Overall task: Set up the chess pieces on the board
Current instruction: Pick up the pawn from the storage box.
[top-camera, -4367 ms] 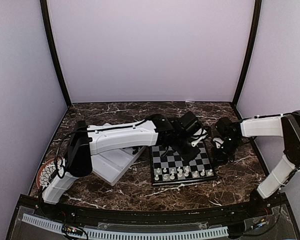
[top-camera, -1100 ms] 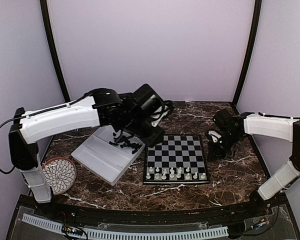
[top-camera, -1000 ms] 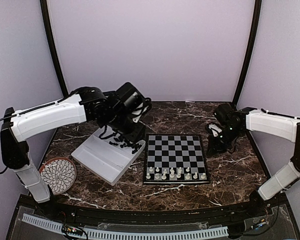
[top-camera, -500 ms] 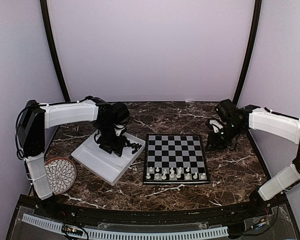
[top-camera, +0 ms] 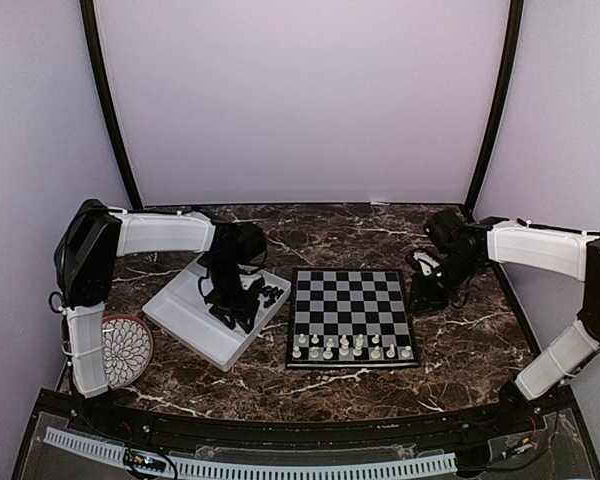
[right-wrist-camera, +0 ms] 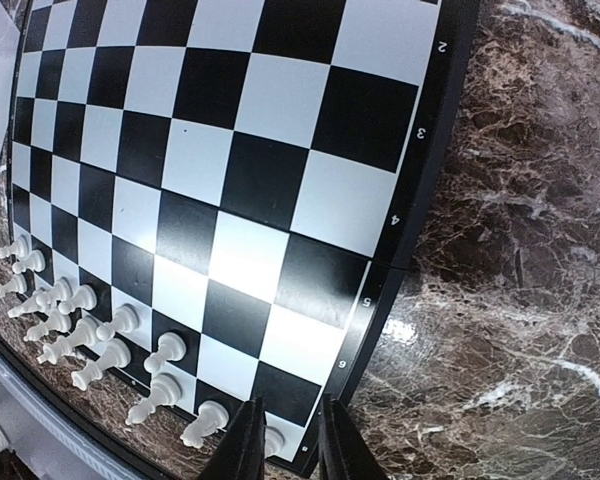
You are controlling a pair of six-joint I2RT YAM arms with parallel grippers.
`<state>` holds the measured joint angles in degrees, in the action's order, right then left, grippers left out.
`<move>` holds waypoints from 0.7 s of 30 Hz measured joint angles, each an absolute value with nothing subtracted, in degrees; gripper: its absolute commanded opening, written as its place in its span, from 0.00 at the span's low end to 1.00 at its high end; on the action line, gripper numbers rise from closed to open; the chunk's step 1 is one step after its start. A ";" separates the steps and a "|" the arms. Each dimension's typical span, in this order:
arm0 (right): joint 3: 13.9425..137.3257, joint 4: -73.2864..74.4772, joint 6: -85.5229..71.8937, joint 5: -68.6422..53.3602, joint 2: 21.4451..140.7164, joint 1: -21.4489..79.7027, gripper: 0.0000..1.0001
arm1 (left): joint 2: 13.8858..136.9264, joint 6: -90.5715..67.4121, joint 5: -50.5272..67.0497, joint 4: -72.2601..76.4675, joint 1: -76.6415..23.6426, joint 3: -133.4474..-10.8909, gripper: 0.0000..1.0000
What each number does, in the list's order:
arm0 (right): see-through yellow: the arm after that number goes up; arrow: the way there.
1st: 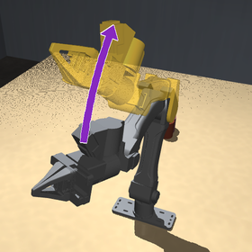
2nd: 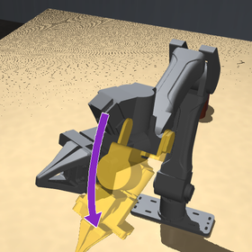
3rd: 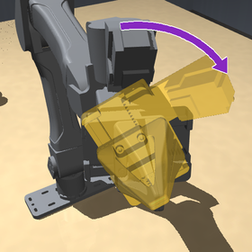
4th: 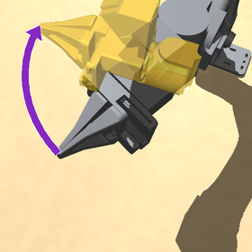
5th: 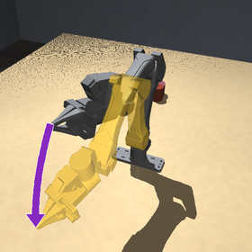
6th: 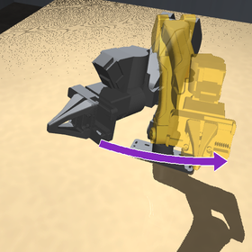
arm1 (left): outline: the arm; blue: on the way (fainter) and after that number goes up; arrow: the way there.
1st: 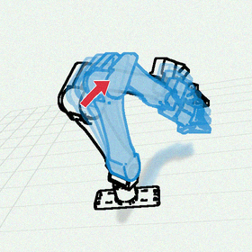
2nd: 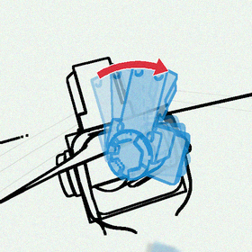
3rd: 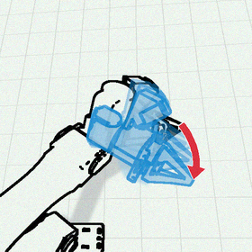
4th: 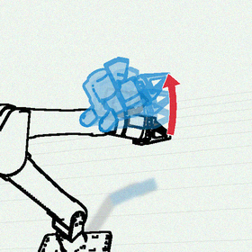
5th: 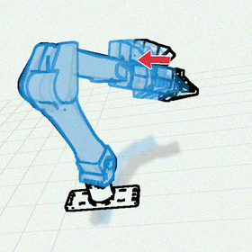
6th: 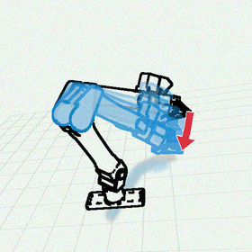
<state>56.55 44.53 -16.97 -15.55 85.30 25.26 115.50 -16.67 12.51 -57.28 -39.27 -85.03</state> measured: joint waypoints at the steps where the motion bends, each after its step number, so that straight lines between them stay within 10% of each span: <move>1: 56.55 44.51 -16.99 -15.70 85.34 25.26 0.21 | 115.52 -16.47 12.60 -57.30 -39.31 -84.84 0.48; 21: 57.56 43.70 -18.37 -16.27 85.41 25.26 0.20 | 115.31 -11.40 1.76 -56.45 -40.45 -81.28 0.20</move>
